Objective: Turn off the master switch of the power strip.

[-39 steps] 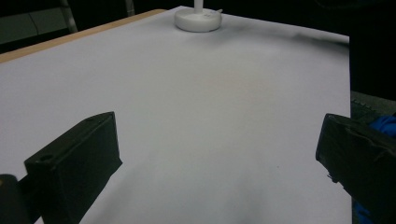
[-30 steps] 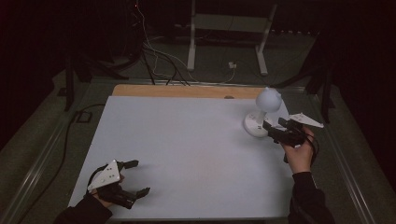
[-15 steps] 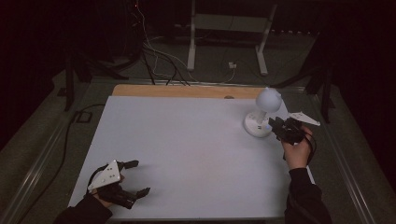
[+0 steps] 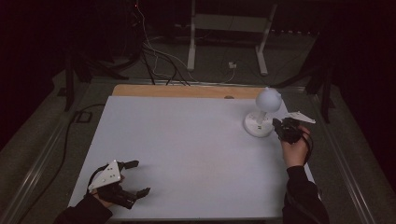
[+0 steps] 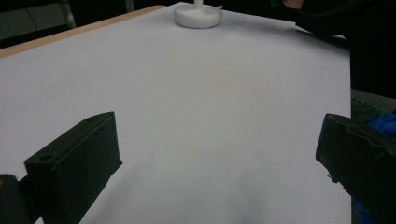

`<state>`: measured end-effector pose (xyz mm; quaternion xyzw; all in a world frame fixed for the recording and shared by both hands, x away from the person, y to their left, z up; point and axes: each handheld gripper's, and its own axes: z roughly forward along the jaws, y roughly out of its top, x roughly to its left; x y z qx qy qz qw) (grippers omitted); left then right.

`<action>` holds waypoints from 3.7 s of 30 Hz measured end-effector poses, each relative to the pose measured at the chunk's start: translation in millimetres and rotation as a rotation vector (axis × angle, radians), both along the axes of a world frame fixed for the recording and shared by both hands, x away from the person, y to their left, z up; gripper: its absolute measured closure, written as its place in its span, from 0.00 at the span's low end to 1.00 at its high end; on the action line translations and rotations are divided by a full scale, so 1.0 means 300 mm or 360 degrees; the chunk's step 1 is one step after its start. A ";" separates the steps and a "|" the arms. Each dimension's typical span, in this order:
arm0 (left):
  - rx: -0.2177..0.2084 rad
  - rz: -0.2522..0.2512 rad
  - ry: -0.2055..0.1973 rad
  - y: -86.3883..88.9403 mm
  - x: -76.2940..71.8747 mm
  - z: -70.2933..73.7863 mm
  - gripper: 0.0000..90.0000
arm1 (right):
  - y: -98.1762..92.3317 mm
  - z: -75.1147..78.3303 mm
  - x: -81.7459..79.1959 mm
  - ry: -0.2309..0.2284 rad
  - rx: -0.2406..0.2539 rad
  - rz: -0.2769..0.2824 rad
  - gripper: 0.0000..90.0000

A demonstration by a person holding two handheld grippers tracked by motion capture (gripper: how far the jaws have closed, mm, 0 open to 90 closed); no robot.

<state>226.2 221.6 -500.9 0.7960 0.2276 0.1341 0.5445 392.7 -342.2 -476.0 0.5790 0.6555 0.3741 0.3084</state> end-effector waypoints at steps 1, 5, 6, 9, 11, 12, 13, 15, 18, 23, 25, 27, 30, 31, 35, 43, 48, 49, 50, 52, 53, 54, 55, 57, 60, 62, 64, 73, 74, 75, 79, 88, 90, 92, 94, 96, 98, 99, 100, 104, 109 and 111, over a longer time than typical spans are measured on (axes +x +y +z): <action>0.0000 0.0000 -0.0001 0.000 0.000 0.000 0.00 | 0.001 -0.004 0.003 0.0009 -0.0008 -0.0003 1.00; -0.0001 0.0000 0.0000 0.000 0.000 0.000 0.00 | 0.001 -0.022 0.019 0.0044 -0.0050 -0.0014 1.00; 0.0001 0.0000 0.0000 0.000 0.001 0.000 0.00 | 0.001 -0.022 0.019 0.0044 -0.0050 -0.0014 1.00; 0.0000 0.0000 -0.0001 0.000 0.000 0.000 0.00 | 0.001 -0.025 0.023 0.0046 -0.0058 -0.0026 1.00; 0.0001 0.0000 0.0000 0.000 0.000 0.000 0.00 | 0.004 -0.027 0.025 0.0044 -0.0068 -0.0024 1.00; 0.0000 0.0000 0.0000 0.000 0.000 0.000 0.00 | 0.007 -0.029 0.025 0.0041 -0.0068 -0.0030 1.00; -0.0001 0.0000 0.0001 0.000 0.000 0.000 0.00 | 0.012 -0.037 0.030 0.0053 -0.0076 -0.0023 1.00; 0.0000 0.0000 0.0000 0.000 0.000 0.000 0.00 | 0.014 -0.041 0.032 0.0054 -0.0083 -0.0019 1.00; 0.0001 0.0000 0.0000 0.000 0.000 0.000 0.00 | 0.021 -0.053 0.038 0.0071 -0.0091 -0.0017 1.00; 0.0002 0.0000 0.0001 0.000 0.000 0.000 0.00 | 0.029 -0.065 0.048 0.0100 -0.0087 -0.0006 1.00; 0.0003 -0.0001 0.0001 0.000 0.000 -0.001 0.00 | 0.030 -0.067 0.049 0.0103 -0.0086 -0.0005 1.00; 0.0004 -0.0001 0.0001 -0.001 0.000 -0.001 0.00 | 0.030 -0.069 0.051 0.0104 -0.0089 -0.0005 1.00; 0.0004 -0.0001 0.0001 -0.001 0.000 -0.001 0.00 | 0.031 -0.073 0.052 0.0106 -0.0098 0.0001 1.00; 0.0006 -0.0001 0.0000 -0.001 0.000 -0.001 0.00 | 0.035 -0.079 0.054 0.0112 -0.0107 0.0005 1.00; 0.0006 0.0000 0.0000 -0.001 0.000 -0.001 0.00 | 0.039 -0.090 0.056 0.0109 -0.0146 0.0010 1.00; 0.0006 -0.0001 0.0000 -0.001 0.000 -0.001 0.00 | 0.034 -0.099 0.055 0.0106 -0.0158 0.0003 1.00; 0.0009 -0.0002 0.0001 -0.002 0.000 -0.001 0.00 | 0.038 -0.103 0.058 0.0097 -0.0173 0.0014 1.00; 0.0008 -0.0003 0.0001 -0.002 -0.001 -0.001 0.00 | 0.041 -0.106 0.058 0.0098 -0.0182 0.0013 1.00; 0.0010 -0.0004 0.0001 -0.002 -0.001 -0.001 0.00 | 0.042 -0.110 0.058 0.0090 -0.0196 0.0020 1.00; 0.0011 -0.0004 0.0000 -0.002 -0.001 -0.001 0.00 | 0.046 -0.114 0.058 0.0079 -0.0220 0.0021 1.00; 0.0010 -0.0002 0.0001 -0.001 -0.002 -0.001 0.00 | 0.048 -0.114 0.058 0.0081 -0.0212 0.0019 1.00; 0.0010 -0.0001 -0.0001 -0.001 -0.002 0.000 0.00 | 0.049 -0.115 0.056 0.0078 -0.0208 0.0012 1.00; 0.0006 0.0000 -0.0001 0.000 -0.002 0.000 0.00 | 0.048 -0.117 0.055 0.0070 -0.0204 0.0011 1.00; 0.0008 0.0002 -0.0001 0.000 -0.002 0.000 0.00 | 0.040 -0.119 0.054 0.0066 -0.0166 0.0013 1.00; 0.0010 -0.0002 -0.0001 -0.001 -0.002 -0.001 0.00 | 0.042 -0.116 0.057 0.0077 -0.0190 0.0023 1.00; 0.0010 -0.0004 -0.0001 -0.002 -0.002 -0.001 0.00 | 0.040 -0.114 0.058 0.0088 -0.0170 0.0018 1.00; 0.0010 -0.0002 -0.0002 -0.001 -0.003 0.000 0.00 | 0.039 -0.114 0.058 0.0088 -0.0171 0.0021 1.00; 0.0008 -0.0002 -0.0004 -0.001 -0.004 0.000 0.00 | 0.050 -0.117 0.057 0.0088 -0.0195 -0.0005 1.00; 0.0008 -0.0002 -0.0002 -0.001 -0.004 0.000 0.00 | 0.050 -0.120 0.056 0.0085 -0.0195 -0.0008 1.00; 0.0007 -0.0002 -0.0002 -0.001 -0.004 0.000 0.00 | 0.052 -0.122 0.055 0.0077 -0.0207 -0.0008 1.00; 0.0007 -0.0004 -0.0003 -0.001 -0.004 0.000 0.00 | 0.055 -0.124 0.053 0.0065 -0.0212 -0.0015 1.00; 0.0001 0.0004 -0.0002 0.001 -0.003 0.001 0.00 | 0.063 -0.114 0.042 0.0016 -0.0264 -0.0008 1.00; -0.0004 0.0006 -0.0002 0.002 -0.002 0.001 0.00 | 0.063 -0.110 0.033 -0.0028 -0.0297 -0.0021 1.00; 0.0001 0.0003 -0.0002 0.002 0.000 0.000 0.00 | 0.038 -0.060 0.016 -0.0087 -0.0193 -0.0041 0.99; 0.0005 0.0000 0.0001 0.001 0.001 -0.001 0.00 | 0.032 -0.046 0.011 -0.0095 -0.0173 -0.0052 0.99; 0.0007 -0.0003 -0.0003 -0.001 -0.001 0.000 0.00 | 0.024 -0.033 0.003 -0.0093 -0.0124 -0.0054 0.99; 0.0004 -0.0002 -0.0002 -0.001 -0.003 0.001 0.00 | 0.023 -0.034 -0.002 -0.0080 -0.0142 -0.0052 0.99; 0.0003 0.0001 -0.0003 0.000 -0.003 0.001 0.00 | 0.023 -0.035 -0.004 -0.0078 -0.0136 -0.0053 0.99; 0.0002 0.0004 -0.0003 0.001 -0.003 0.001 0.00 | 0.023 -0.036 -0.005 -0.0071 -0.0134 -0.0052 0.99; 0.0002 0.0007 -0.0003 0.002 -0.002 0.001 0.00 | 0.028 -0.033 -0.008 -0.0059 -0.0130 -0.0044 0.97; -0.0005 0.0009 -0.0003 0.003 -0.002 0.002 0.00 | 0.038 -0.035 -0.015 -0.0061 -0.0115 -0.0029 0.91; -0.0001 0.0013 -0.0005 0.004 -0.002 0.002 0.00 | 0.040 -0.037 -0.021 -0.0067 -0.0108 -0.0026 0.85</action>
